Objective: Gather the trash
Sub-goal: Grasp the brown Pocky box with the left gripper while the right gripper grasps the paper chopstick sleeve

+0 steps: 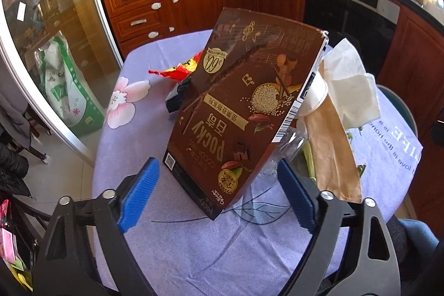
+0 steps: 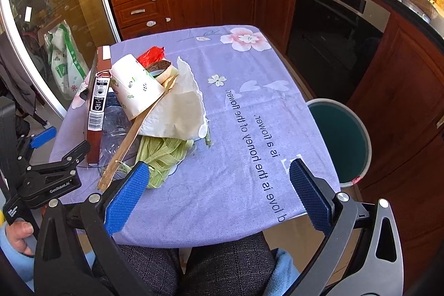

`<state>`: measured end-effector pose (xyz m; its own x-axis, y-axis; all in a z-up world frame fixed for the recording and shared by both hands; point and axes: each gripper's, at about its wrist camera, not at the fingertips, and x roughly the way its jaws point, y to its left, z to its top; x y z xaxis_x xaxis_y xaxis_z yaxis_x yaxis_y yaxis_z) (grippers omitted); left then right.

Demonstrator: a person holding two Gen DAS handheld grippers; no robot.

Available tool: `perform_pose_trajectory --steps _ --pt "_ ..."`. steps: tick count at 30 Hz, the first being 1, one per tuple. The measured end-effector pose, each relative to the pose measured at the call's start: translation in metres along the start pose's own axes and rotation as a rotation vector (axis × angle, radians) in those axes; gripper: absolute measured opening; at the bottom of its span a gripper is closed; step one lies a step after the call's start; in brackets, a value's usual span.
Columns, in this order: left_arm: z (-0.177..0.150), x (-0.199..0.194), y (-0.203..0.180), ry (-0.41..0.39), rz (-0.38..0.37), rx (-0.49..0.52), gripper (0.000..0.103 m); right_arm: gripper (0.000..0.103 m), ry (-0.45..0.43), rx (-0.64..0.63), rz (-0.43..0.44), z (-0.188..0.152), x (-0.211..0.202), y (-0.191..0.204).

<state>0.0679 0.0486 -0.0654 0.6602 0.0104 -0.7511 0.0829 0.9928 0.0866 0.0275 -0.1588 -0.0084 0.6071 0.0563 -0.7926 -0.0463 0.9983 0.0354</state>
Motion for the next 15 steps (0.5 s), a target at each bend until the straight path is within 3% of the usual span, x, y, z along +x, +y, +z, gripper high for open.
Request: perform_pose_trajectory --steps 5,11,15 --pt "0.007 0.014 -0.008 -0.003 -0.02 0.011 0.077 0.097 0.026 -0.009 0.015 0.001 0.013 0.004" --pt "0.011 0.018 -0.02 -0.032 0.023 0.026 0.083 0.097 0.025 -0.032 0.046 0.003 0.018 0.014" --pt "0.01 0.02 -0.026 -0.047 0.041 0.051 0.08 0.097 0.026 -0.048 0.076 0.003 0.019 0.02"
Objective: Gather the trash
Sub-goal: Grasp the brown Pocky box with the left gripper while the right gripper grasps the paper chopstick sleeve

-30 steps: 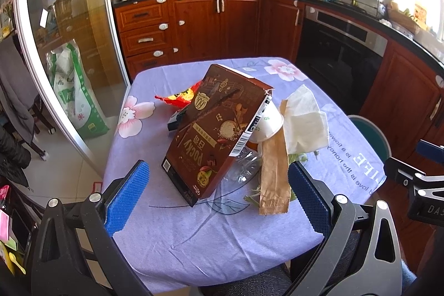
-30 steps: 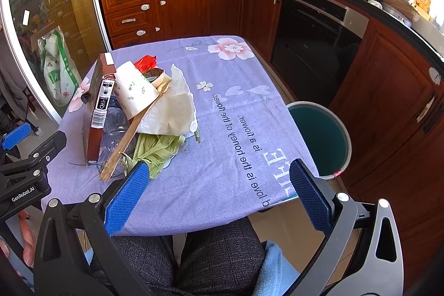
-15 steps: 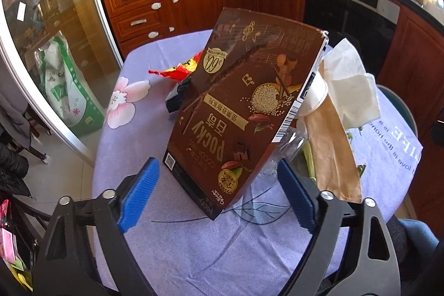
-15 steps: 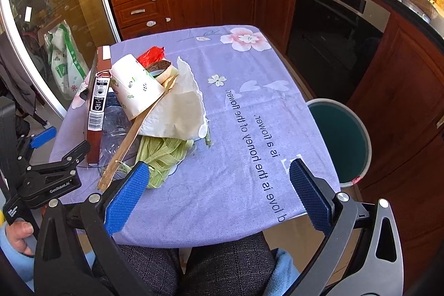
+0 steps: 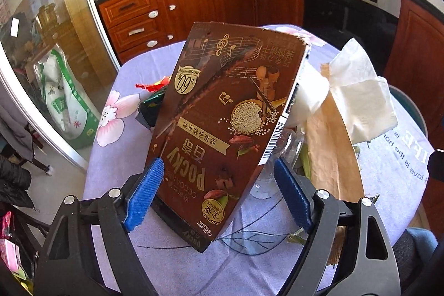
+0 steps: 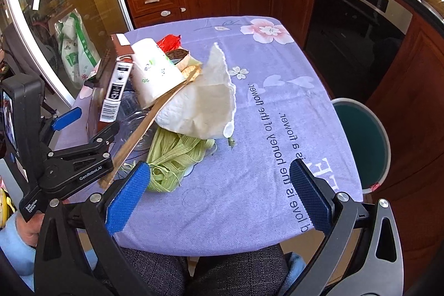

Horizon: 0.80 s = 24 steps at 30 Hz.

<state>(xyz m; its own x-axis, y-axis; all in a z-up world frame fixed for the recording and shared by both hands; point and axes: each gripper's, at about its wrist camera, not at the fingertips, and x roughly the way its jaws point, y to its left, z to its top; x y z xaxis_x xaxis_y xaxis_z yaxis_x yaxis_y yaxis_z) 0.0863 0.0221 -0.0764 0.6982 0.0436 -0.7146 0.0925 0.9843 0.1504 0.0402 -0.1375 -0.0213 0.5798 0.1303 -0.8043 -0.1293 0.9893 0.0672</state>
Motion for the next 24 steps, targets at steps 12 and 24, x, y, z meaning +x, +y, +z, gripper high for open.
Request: perform_pose_trajectory --steps 12,24 --pt "0.002 -0.021 0.021 -0.001 -0.086 -0.013 0.0 0.063 0.034 -0.004 0.084 0.017 0.008 0.006" --pt "-0.029 -0.02 0.033 0.025 0.007 0.066 0.08 0.063 0.075 -0.039 0.101 0.015 0.025 0.026"
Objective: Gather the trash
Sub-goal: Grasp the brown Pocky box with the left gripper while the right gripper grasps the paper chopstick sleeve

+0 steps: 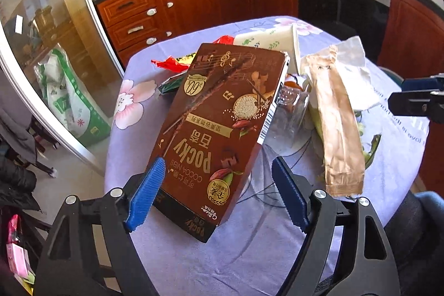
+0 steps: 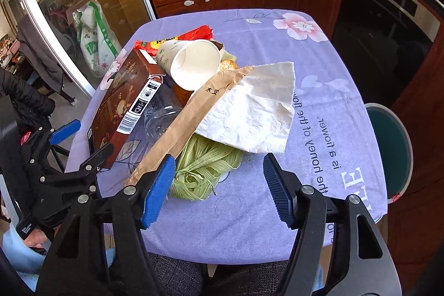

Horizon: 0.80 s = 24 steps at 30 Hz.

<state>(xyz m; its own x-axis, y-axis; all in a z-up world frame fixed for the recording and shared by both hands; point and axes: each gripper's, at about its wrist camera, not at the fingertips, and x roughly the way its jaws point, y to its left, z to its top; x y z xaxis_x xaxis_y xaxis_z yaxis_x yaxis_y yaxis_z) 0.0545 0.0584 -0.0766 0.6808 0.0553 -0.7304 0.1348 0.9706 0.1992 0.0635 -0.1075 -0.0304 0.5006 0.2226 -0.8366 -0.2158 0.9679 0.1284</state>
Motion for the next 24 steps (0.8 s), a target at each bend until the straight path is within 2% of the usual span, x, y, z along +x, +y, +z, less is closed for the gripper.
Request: perform_pose_trajectory --steps 4,9,11,13,14,15,17,19,22,24 --pt "-0.002 0.021 -0.021 0.002 0.125 0.09 0.083 0.064 0.011 0.007 0.011 0.0 0.006 0.001" --pt "-0.007 0.046 -0.034 0.019 0.231 0.118 0.084 0.066 0.018 0.01 0.014 0.001 0.012 -0.002" --pt "-0.005 0.053 -0.032 0.029 0.234 0.104 0.084 0.066 0.025 0.013 0.016 0.003 0.016 -0.003" --pt "-0.003 0.056 -0.026 0.031 0.202 0.078 0.082 0.066 0.032 0.015 0.022 0.004 0.021 -0.004" --pt "-0.003 0.055 -0.023 0.02 0.196 0.069 0.066 0.066 0.032 0.016 0.026 0.005 0.023 -0.004" --pt "-0.001 0.053 -0.021 0.004 0.201 0.066 0.062 0.066 0.03 0.017 0.031 0.005 0.024 -0.005" --pt "0.005 0.045 -0.016 -0.019 0.18 0.064 0.046 0.063 0.034 0.021 0.052 0.008 0.027 -0.004" --pt "0.013 0.033 -0.008 -0.046 0.17 0.052 0.035 0.054 0.044 0.023 0.089 0.011 0.03 -0.002" --pt "0.026 0.016 0.006 -0.049 0.089 0.0 0.027 0.041 0.066 0.036 0.148 0.017 0.038 0.002" --pt "0.032 0.004 0.014 -0.054 0.044 -0.032 0.023 0.04 0.081 0.046 0.175 0.02 0.045 0.004"
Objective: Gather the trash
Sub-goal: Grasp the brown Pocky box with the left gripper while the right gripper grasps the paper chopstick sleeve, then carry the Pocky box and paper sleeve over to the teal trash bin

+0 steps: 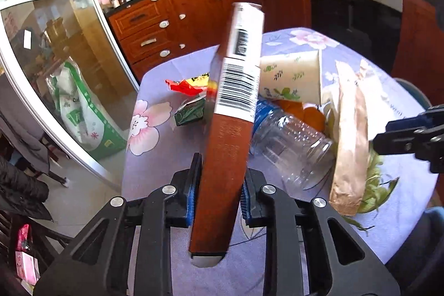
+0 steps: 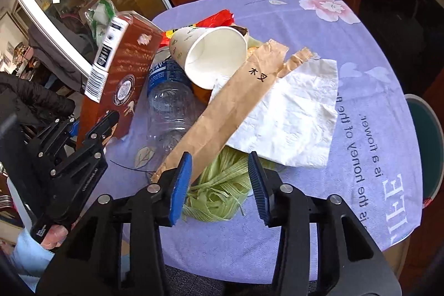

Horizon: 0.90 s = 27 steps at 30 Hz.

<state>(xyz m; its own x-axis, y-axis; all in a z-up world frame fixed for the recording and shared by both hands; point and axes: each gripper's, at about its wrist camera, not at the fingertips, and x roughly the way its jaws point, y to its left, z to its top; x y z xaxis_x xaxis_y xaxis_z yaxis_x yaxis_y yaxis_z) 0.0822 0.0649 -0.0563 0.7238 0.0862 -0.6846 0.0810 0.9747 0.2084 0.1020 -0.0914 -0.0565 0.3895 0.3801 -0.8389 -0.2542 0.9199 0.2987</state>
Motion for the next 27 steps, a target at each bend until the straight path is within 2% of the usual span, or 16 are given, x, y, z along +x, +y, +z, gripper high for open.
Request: perform_pose_trajectory --steps 4,8,9,10,20,27 --pt "0.008 -0.014 0.007 0.006 -0.075 -0.041 0.023 0.04 0.042 0.02 0.043 0.004 0.018 0.0" --pt "0.01 -0.023 0.007 0.011 -0.125 -0.067 0.023 0.04 0.065 0.025 0.048 0.005 0.033 0.004" --pt "0.01 -0.024 0.008 0.012 -0.137 -0.075 0.023 0.03 0.059 0.025 0.057 0.004 0.033 0.005" --pt "0.01 -0.026 0.007 0.012 -0.144 -0.08 0.023 0.005 0.055 0.023 0.062 0.004 0.033 0.006" --pt "0.023 -0.06 0.002 -0.046 -0.19 -0.074 0.023 0.002 -0.072 -0.025 0.061 0.007 -0.02 0.015" --pt "0.043 -0.078 -0.016 -0.093 -0.239 -0.047 0.023 0.002 -0.139 0.011 0.005 0.008 -0.051 -0.013"
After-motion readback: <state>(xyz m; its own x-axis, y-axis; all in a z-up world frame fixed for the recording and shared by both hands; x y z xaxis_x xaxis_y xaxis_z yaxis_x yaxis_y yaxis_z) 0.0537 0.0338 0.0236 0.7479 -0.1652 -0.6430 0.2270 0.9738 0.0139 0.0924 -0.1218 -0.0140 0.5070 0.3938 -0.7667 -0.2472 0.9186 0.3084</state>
